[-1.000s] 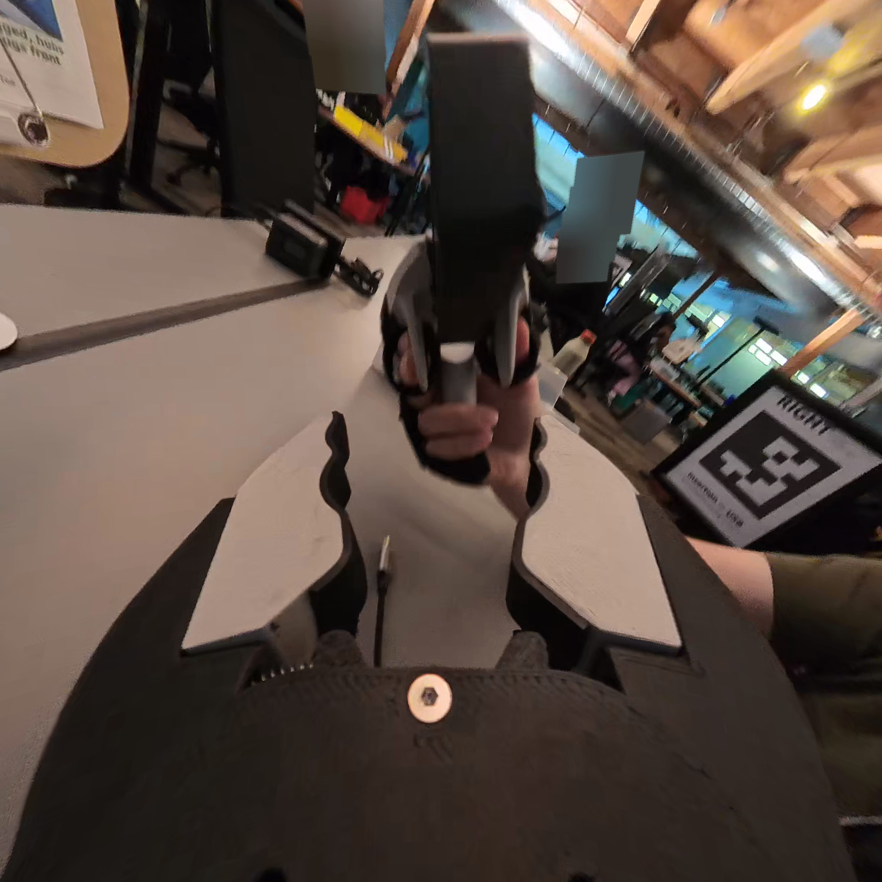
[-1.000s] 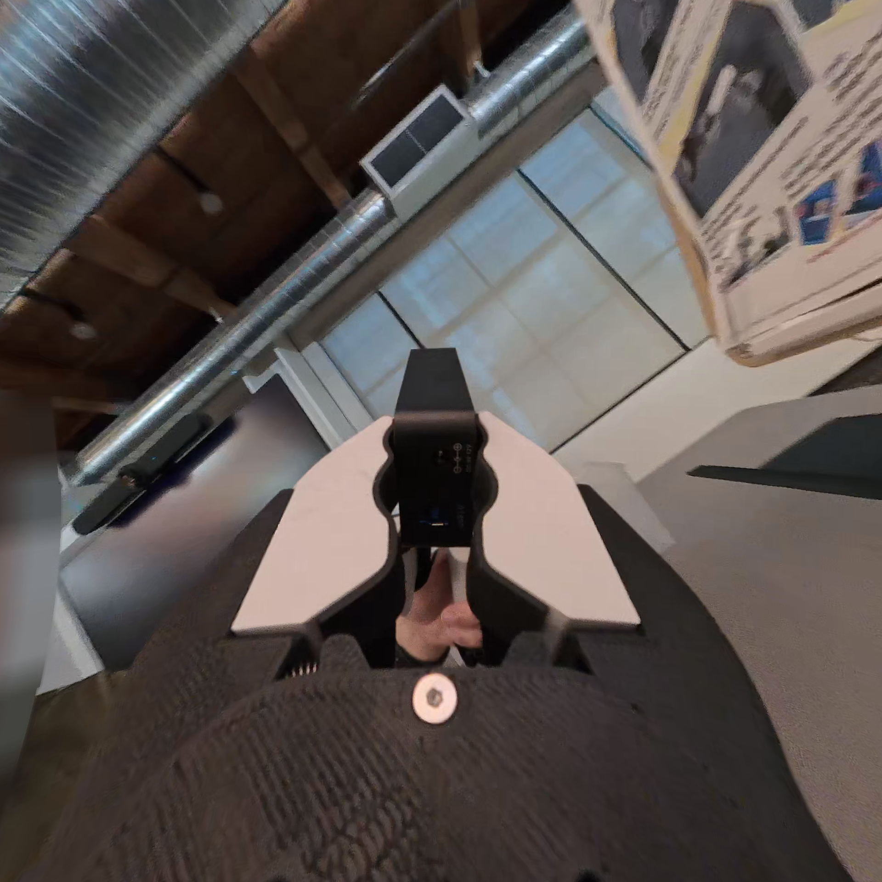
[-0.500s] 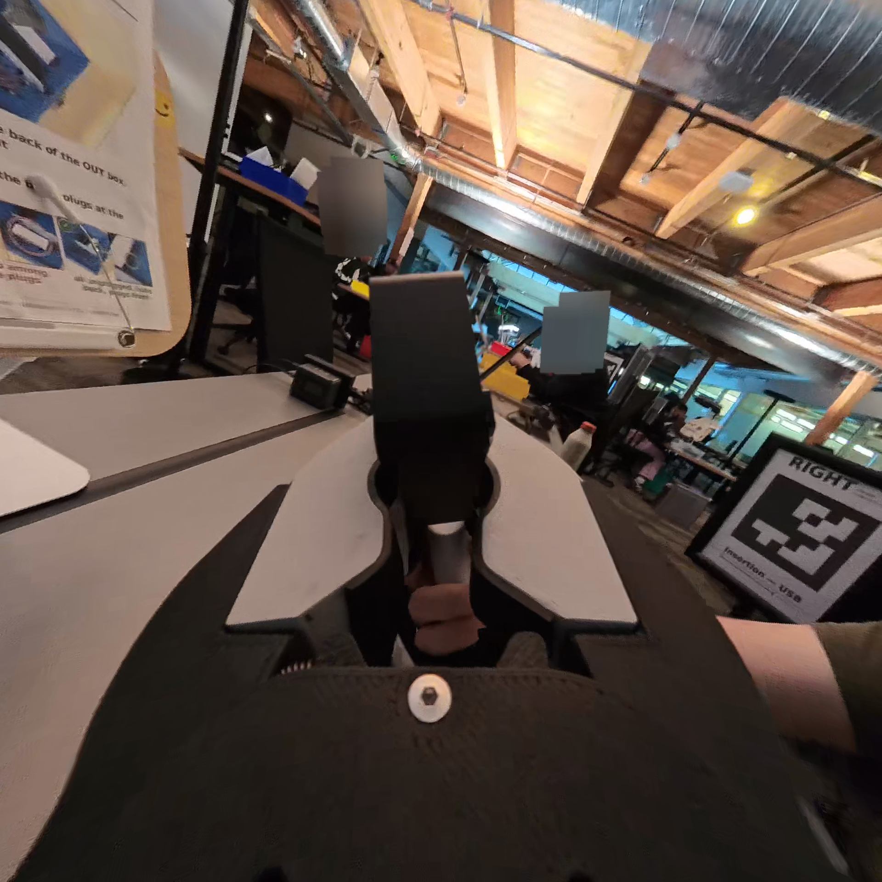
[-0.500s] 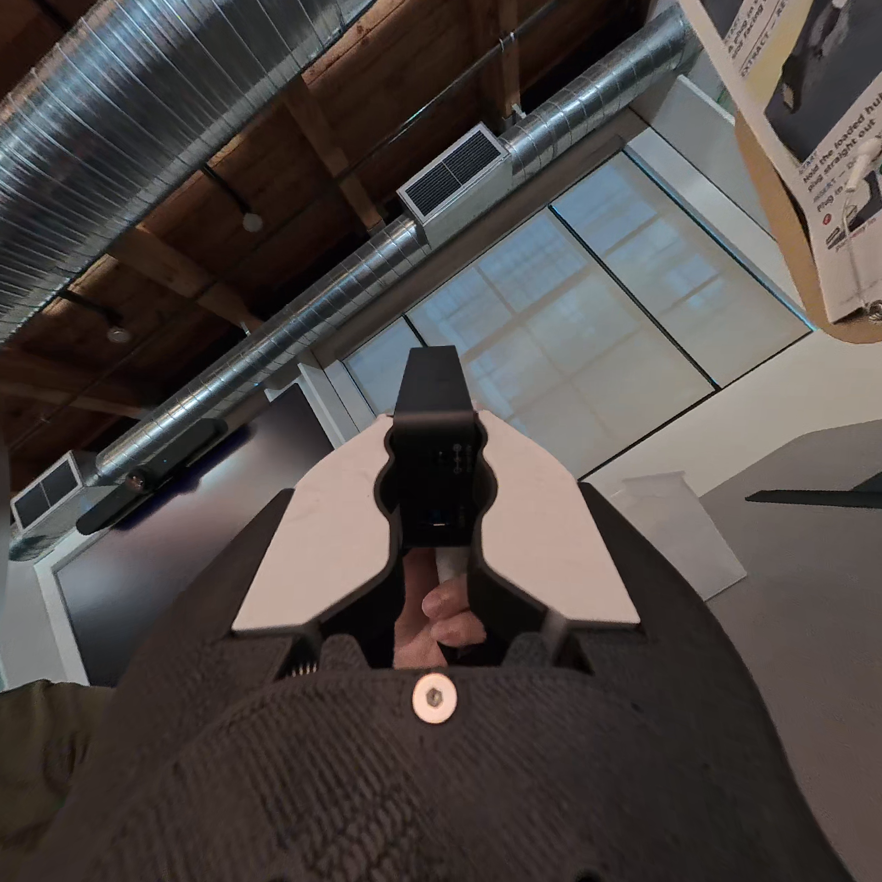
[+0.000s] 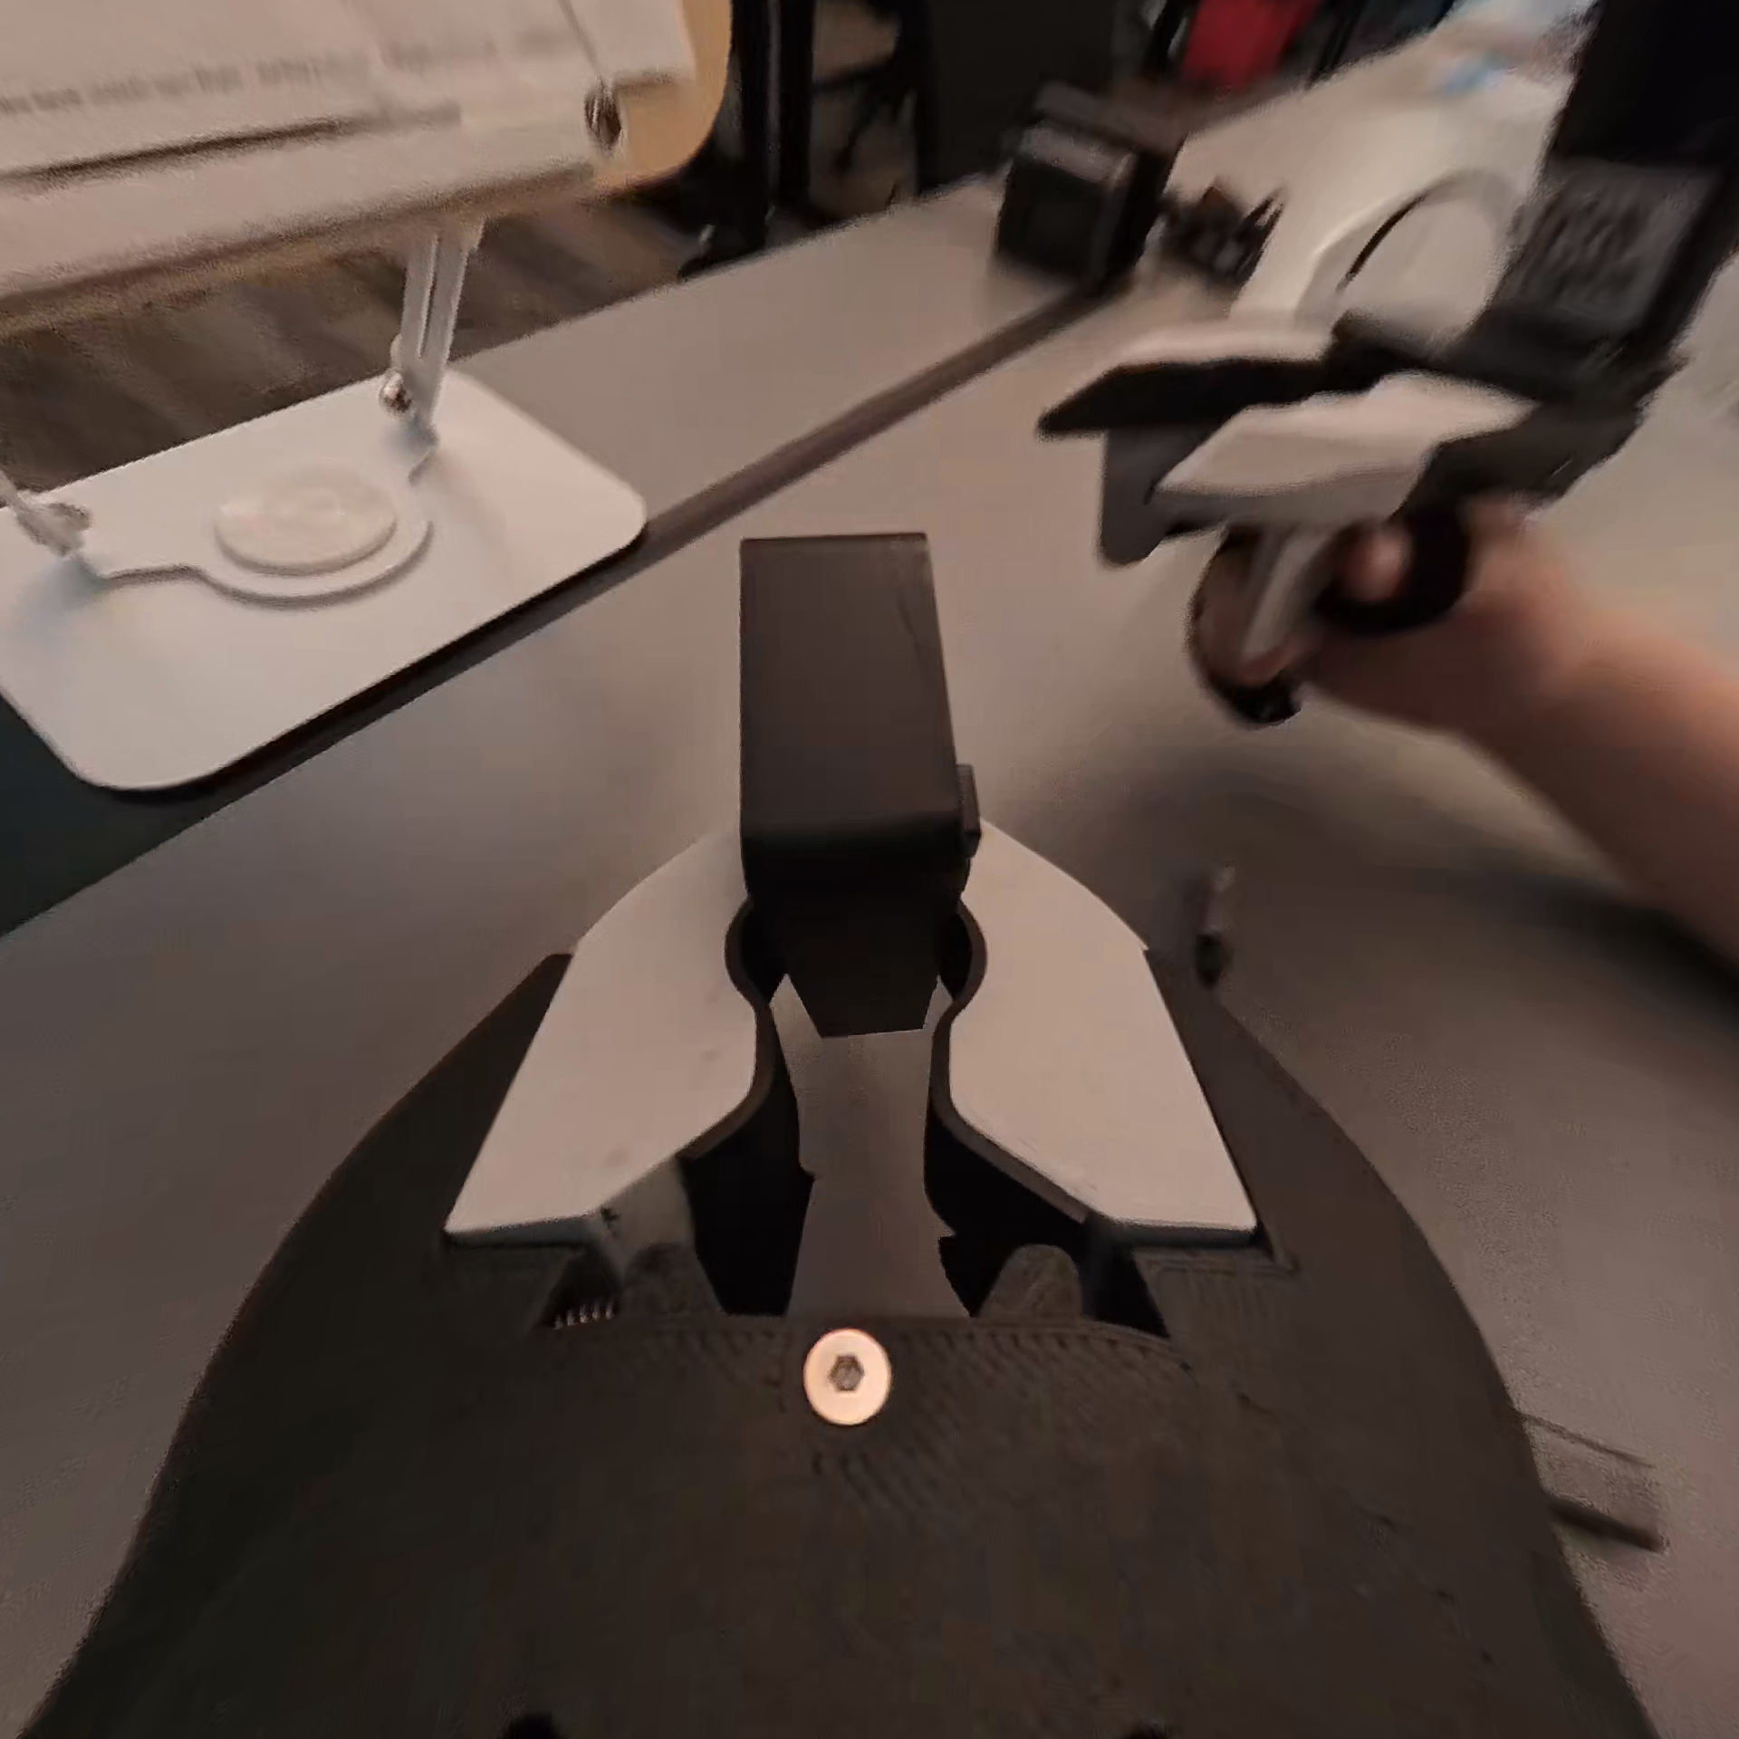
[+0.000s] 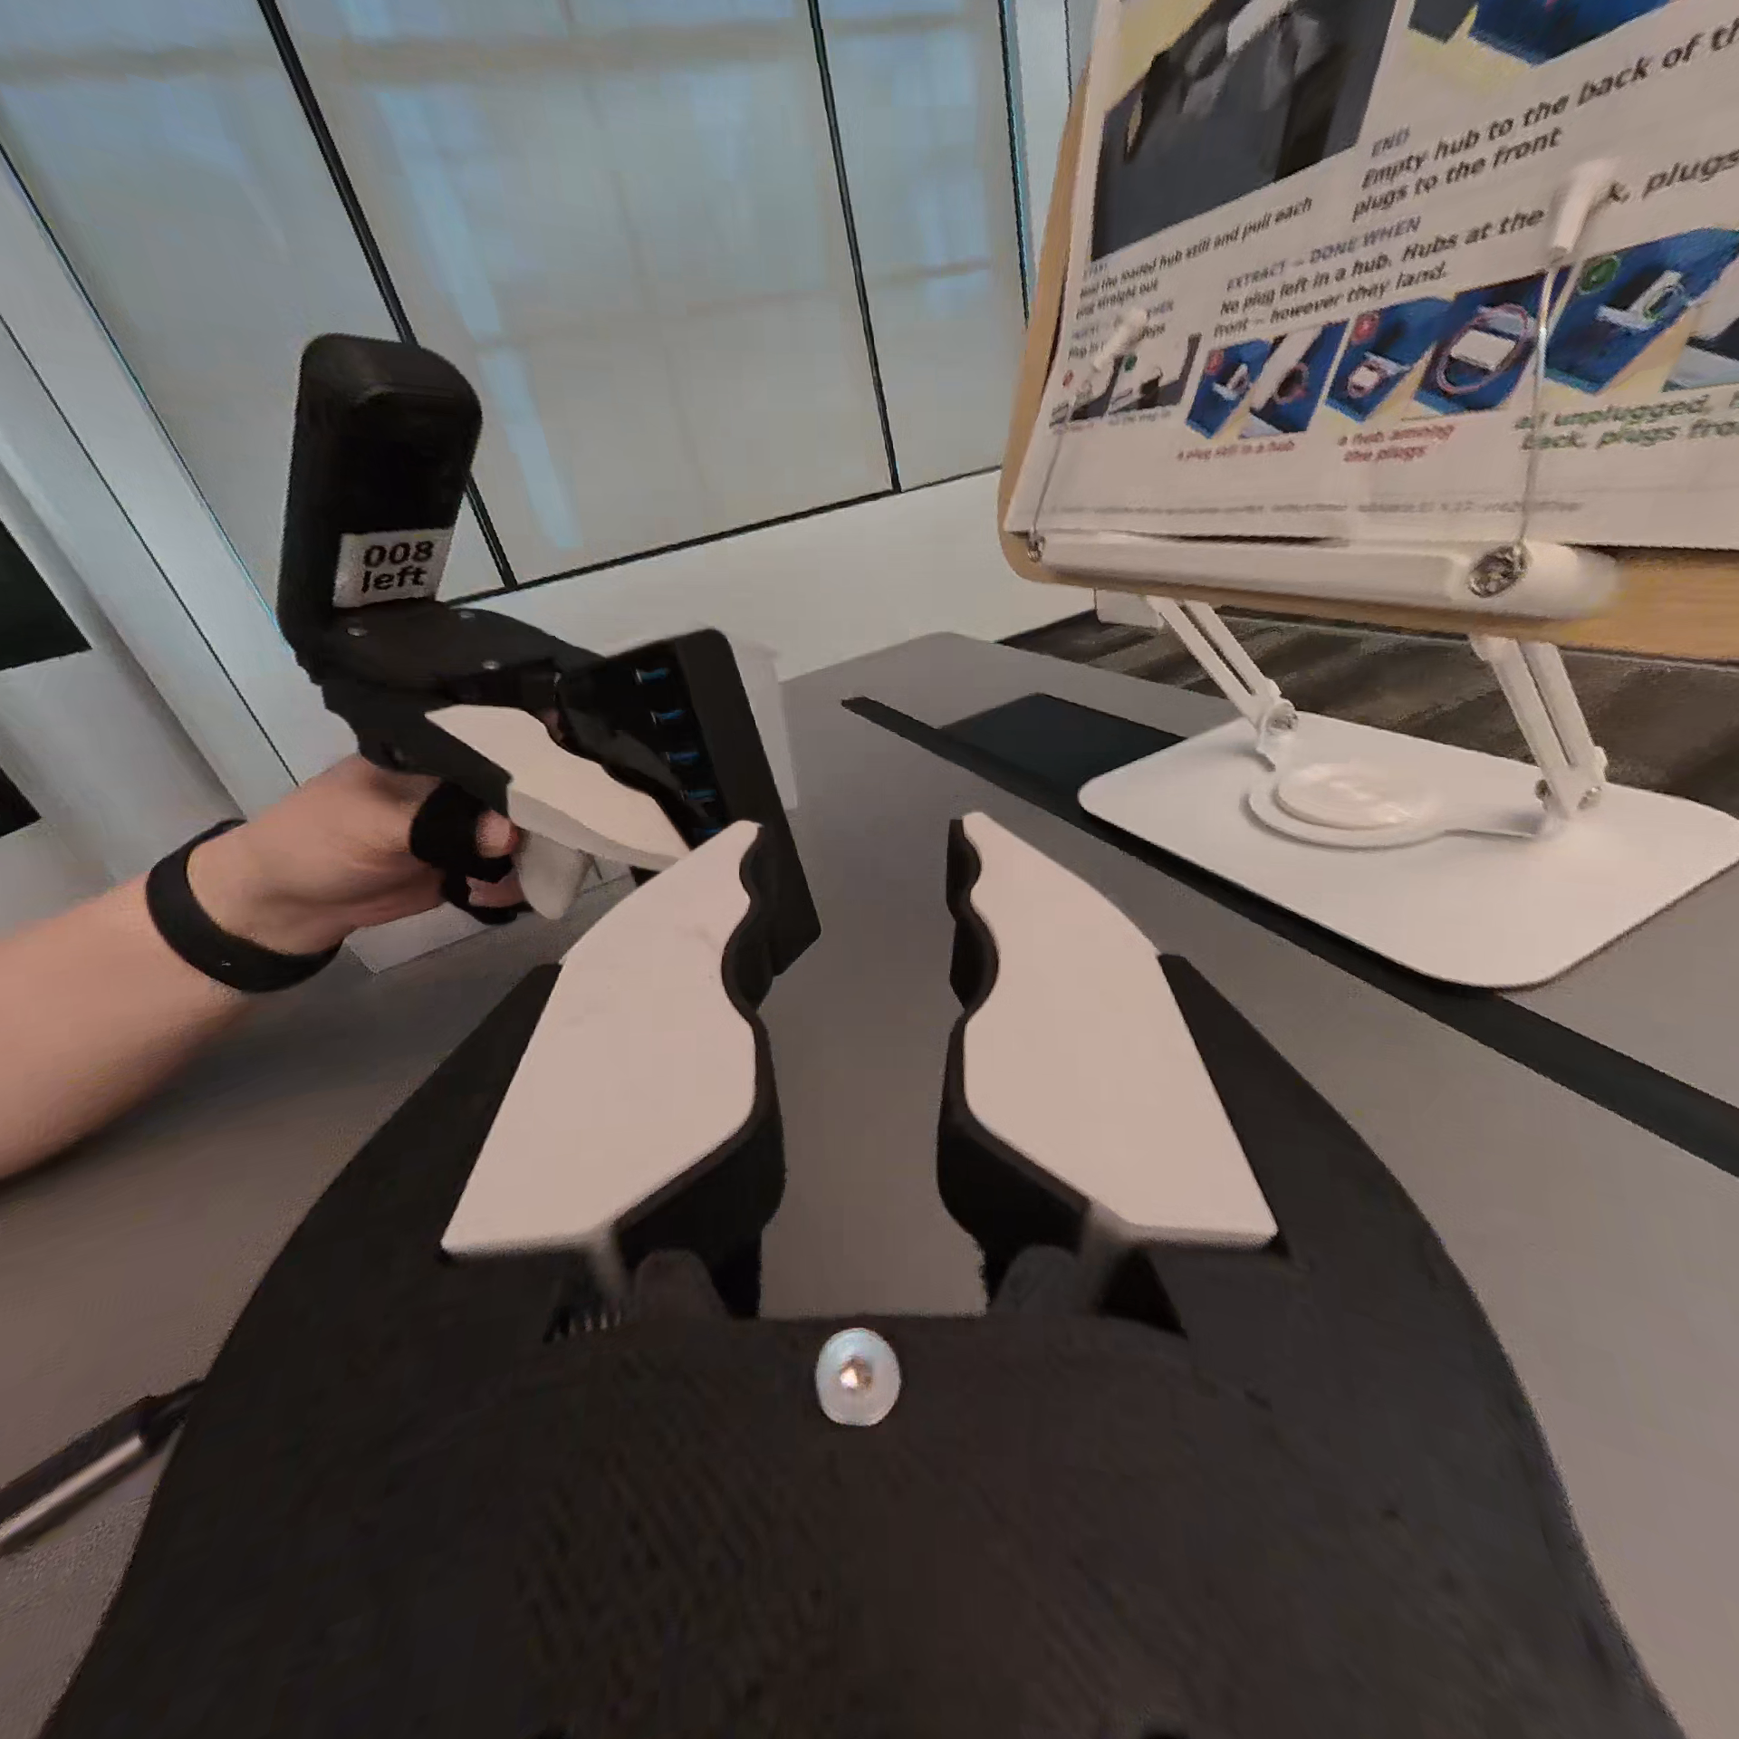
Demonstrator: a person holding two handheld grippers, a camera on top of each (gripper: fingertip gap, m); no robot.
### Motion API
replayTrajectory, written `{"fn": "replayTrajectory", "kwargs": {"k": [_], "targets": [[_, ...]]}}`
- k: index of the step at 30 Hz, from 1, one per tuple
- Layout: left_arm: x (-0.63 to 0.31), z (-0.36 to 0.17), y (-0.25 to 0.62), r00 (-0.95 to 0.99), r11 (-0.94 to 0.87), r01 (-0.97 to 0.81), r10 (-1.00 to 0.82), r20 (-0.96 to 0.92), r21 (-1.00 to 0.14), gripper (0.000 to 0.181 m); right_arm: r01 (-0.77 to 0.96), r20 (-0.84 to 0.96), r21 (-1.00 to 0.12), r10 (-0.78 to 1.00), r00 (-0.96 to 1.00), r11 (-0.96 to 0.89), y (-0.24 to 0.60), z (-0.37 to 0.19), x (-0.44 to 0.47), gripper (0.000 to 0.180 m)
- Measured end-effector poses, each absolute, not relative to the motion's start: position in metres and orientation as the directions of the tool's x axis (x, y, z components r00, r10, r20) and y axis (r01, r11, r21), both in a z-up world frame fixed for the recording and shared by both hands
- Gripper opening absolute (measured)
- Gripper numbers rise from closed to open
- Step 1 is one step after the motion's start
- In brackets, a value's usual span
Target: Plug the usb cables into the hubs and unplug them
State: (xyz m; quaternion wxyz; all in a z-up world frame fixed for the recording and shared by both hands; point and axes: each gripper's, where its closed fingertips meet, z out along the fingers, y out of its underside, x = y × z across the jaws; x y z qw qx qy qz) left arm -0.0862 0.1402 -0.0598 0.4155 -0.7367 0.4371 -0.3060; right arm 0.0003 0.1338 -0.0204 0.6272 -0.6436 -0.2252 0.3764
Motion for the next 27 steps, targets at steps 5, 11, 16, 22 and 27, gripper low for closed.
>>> {"fn": "replayTrajectory", "kwargs": {"k": [5, 11, 16, 22, 27], "targets": [[-0.090, -0.086, 0.146, 0.439, -0.297, -0.434, -0.894, 0.089, -0.850, 0.028, -0.157, -0.232, -0.972, 0.794, 0.561, -0.173, 0.131, -0.034, -0.006, 0.034], [-0.098, -0.109, 0.154, 0.468, -0.300, -0.502, -0.883, 0.037, -0.811, 0.028, -0.088, -0.210, -0.977, 0.816, 0.538, -0.193, 0.127, -0.046, -0.014, 0.034], [-0.104, -0.110, 0.163, 0.500, -0.247, -0.521, -0.864, -0.057, -0.817, 0.029, 0.029, -0.132, -0.989, 0.943, 0.307, -0.148, 0.085, -0.044, -0.038, 0.032], [-0.106, -0.122, 0.160, 0.502, -0.288, -0.539, -0.865, -0.027, -0.792, 0.034, 0.338, -0.015, -0.941, 0.999, -0.044, 0.001, 0.023, -0.088, -0.076, 0.024], [-0.105, -0.121, 0.163, 0.513, -0.277, -0.519, -0.858, -0.036, -0.808, 0.047, 0.542, 0.086, -0.833, 0.994, -0.065, 0.108, 0.022, -0.121, -0.095, 0.027]]}}
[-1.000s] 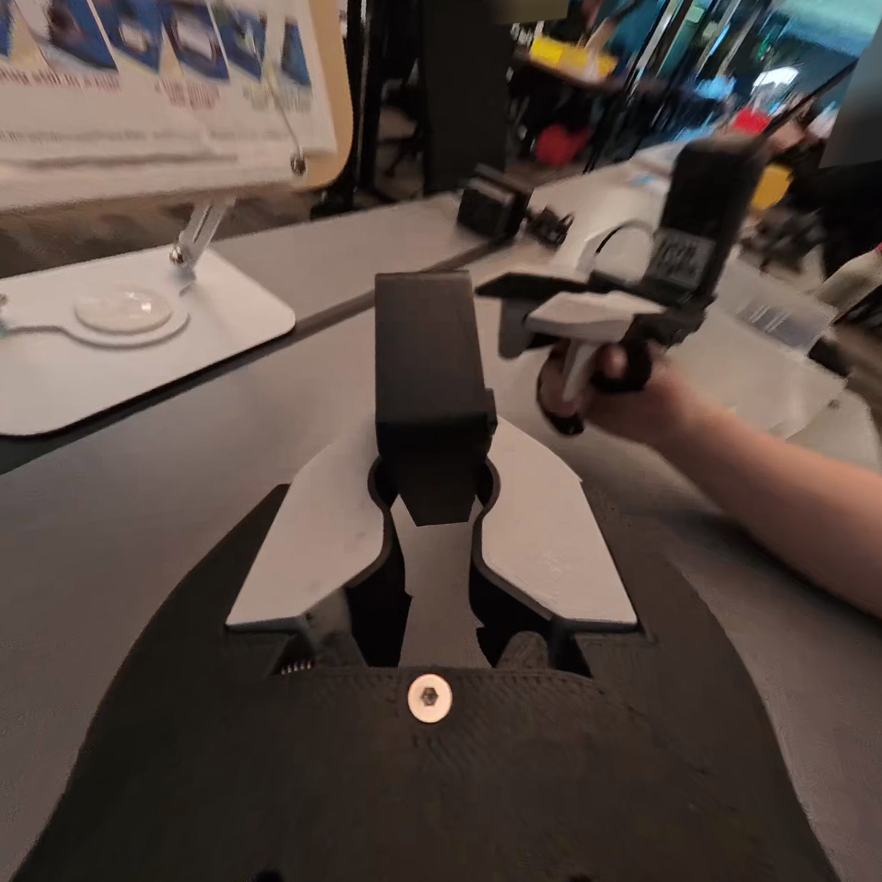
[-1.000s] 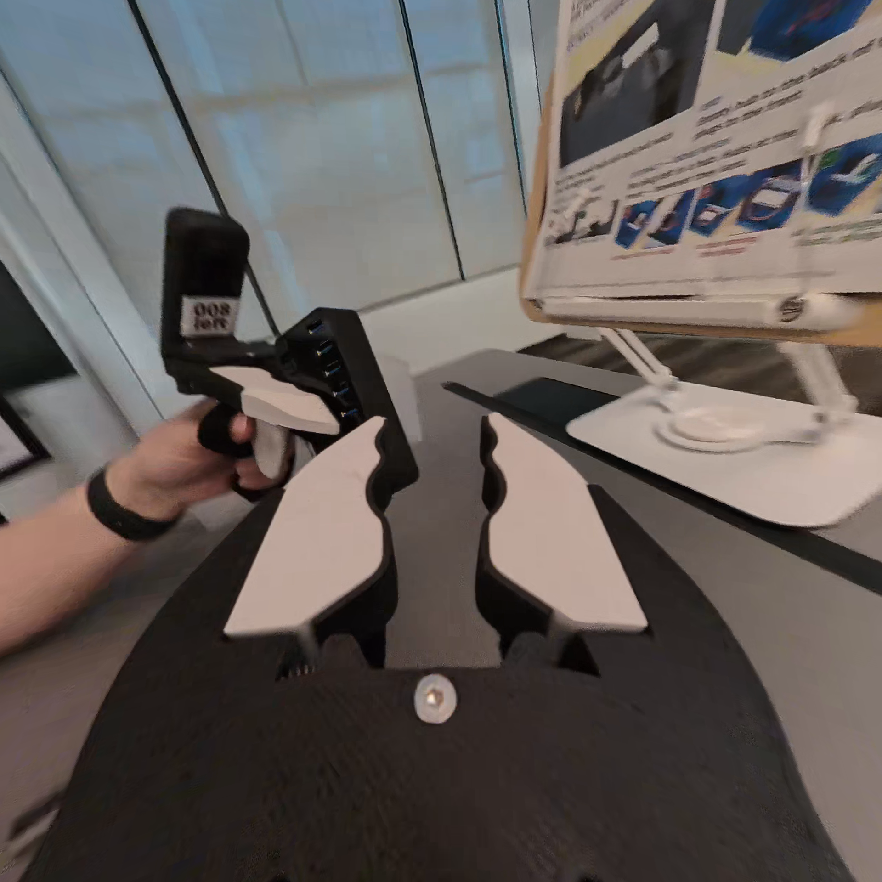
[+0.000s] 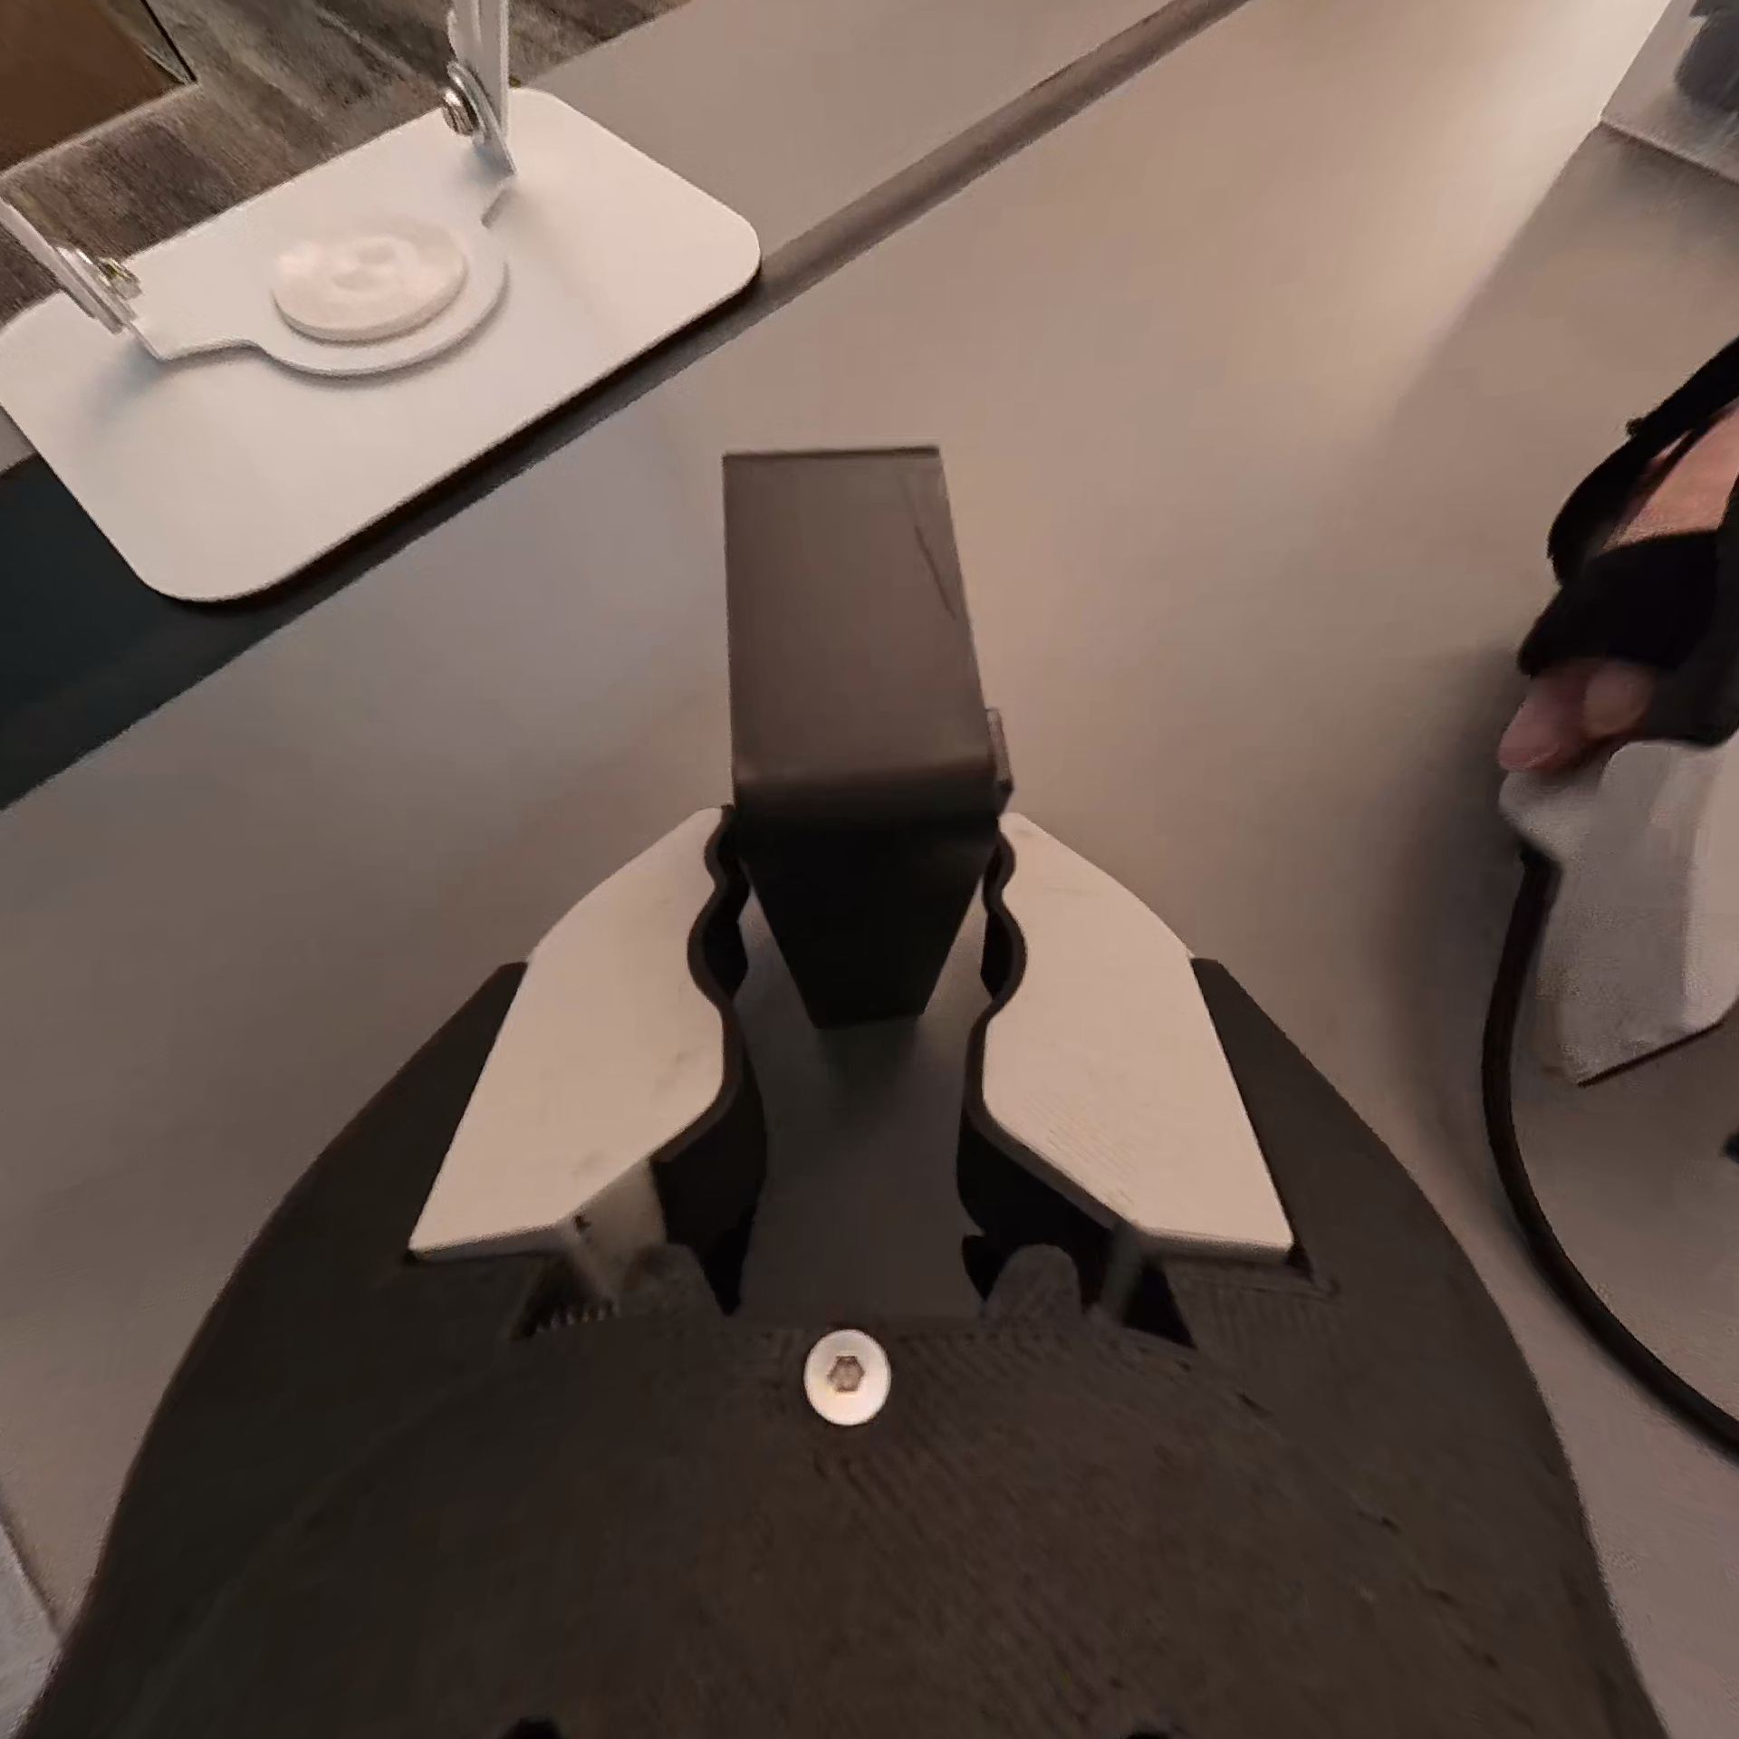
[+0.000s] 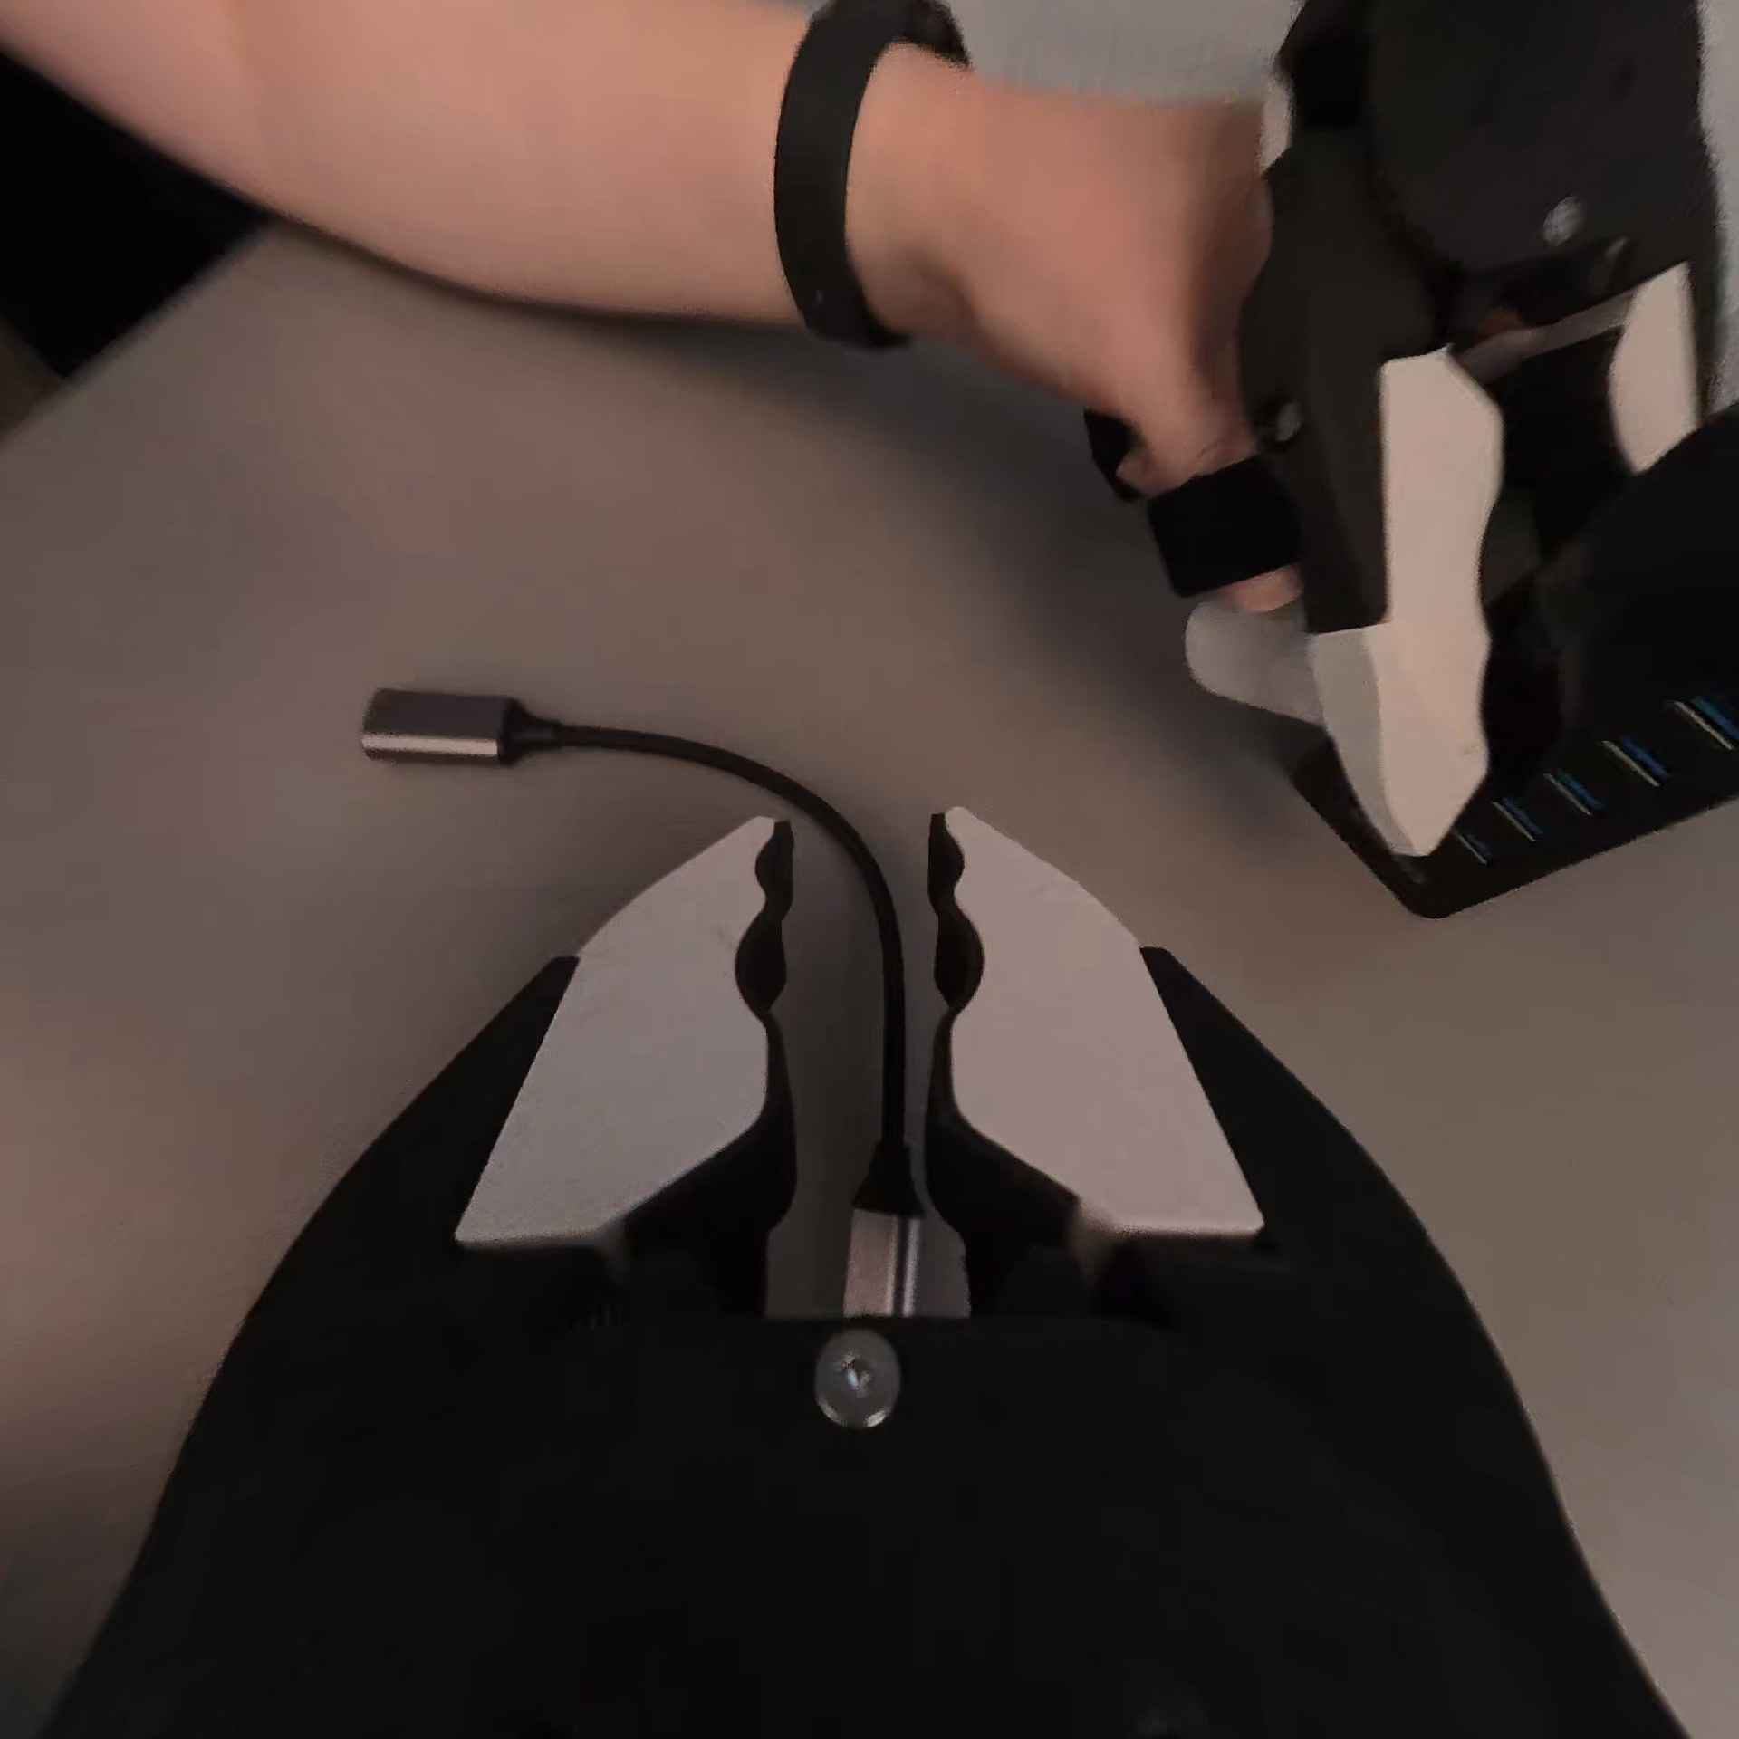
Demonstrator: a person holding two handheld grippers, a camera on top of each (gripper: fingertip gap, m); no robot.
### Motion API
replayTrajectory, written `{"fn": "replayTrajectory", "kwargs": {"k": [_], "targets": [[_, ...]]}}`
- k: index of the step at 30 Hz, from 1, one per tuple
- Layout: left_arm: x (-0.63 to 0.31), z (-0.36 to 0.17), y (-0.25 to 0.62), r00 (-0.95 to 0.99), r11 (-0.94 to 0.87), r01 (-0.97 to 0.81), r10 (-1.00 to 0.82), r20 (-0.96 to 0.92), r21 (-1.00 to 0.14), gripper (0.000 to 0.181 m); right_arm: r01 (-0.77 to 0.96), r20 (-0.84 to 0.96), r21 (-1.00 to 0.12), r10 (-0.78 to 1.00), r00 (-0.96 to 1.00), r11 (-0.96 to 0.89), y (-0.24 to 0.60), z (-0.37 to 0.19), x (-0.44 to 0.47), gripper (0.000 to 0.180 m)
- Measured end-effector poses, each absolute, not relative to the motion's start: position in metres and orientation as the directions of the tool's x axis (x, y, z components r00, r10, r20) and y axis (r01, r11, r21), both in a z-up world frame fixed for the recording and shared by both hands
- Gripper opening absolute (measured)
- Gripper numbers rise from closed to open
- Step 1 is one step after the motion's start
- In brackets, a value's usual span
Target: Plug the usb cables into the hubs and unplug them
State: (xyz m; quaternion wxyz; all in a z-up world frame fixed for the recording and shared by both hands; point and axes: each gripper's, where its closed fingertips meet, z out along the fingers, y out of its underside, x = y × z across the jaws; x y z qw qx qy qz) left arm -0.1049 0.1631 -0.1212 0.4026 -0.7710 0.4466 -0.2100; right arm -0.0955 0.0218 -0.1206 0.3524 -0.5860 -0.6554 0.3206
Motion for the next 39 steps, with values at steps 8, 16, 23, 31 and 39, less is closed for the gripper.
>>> {"fn": "replayTrajectory", "kwargs": {"k": [8, 16, 23, 31, 39], "targets": [[-0.105, -0.079, 0.159, 0.519, -0.221, -0.495, -0.851, -0.081, -0.840, 0.083, 0.686, 0.076, -0.721, 0.995, -0.062, 0.098, 0.025, -0.150, -0.095, 0.020], [-0.119, -0.008, 0.149, 0.554, -0.152, -0.386, -0.827, -0.097, -0.910, 0.089, 0.712, 0.018, -0.698, 0.996, -0.084, 0.072, 0.019, -0.151, -0.090, 0.005], [-0.147, 0.071, 0.128, 0.597, -0.016, -0.223, -0.793, -0.124, -0.975, 0.084, 0.354, -0.008, -0.935, 0.999, -0.031, 0.003, 0.024, -0.070, -0.074, 0.005], [-0.149, 0.096, 0.100, 0.553, 0.070, -0.263, -0.807, -0.210, -0.962, 0.086, -0.255, -0.377, -0.879, 0.915, -0.143, -0.402, 0.048, 0.018, -0.028, 0.004], [-0.115, 0.080, 0.076, 0.428, 0.156, -0.375, -0.845, -0.320, -0.914, 0.086, -0.375, -0.333, -0.835, 0.913, -0.236, -0.402, 0.039, 0.039, -0.004, 0.004]]}}
